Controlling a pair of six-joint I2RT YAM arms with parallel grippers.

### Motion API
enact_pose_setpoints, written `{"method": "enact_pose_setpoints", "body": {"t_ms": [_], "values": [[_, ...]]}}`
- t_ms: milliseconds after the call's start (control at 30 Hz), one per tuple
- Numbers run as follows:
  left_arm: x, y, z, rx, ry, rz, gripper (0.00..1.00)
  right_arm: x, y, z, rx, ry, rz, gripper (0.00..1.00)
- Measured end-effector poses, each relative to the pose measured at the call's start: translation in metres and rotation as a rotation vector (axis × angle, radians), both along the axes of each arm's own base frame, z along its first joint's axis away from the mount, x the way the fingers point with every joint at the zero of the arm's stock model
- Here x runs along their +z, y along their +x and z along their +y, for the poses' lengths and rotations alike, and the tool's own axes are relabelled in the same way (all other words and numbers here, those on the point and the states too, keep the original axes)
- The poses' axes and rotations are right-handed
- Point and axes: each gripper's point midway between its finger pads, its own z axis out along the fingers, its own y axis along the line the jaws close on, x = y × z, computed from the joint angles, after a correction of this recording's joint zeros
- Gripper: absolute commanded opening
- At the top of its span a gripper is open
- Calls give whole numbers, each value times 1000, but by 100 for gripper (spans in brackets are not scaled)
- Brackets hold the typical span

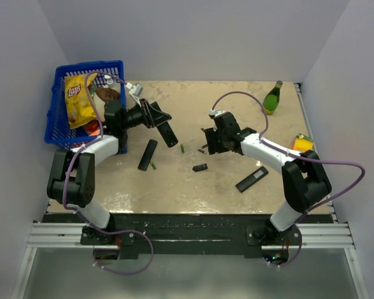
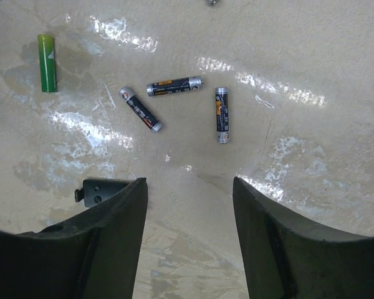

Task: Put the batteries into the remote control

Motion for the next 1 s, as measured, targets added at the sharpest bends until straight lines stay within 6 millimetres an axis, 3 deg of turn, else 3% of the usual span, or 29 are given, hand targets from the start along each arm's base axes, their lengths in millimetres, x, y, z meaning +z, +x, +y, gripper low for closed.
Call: {"method": "enact_pose_setpoints", "body": {"t_ms": [267, 800, 1000], "values": [[2, -8, -8, -84, 1, -26, 0, 9, 16, 4, 21, -23, -26, 52], [-9, -19, -14, -122, 57, 8, 0, -23, 35, -2, 8, -102, 36, 33], [-11, -20, -13, -122, 65, 20, 0, -26, 38, -1, 23, -108, 49, 36]]}}
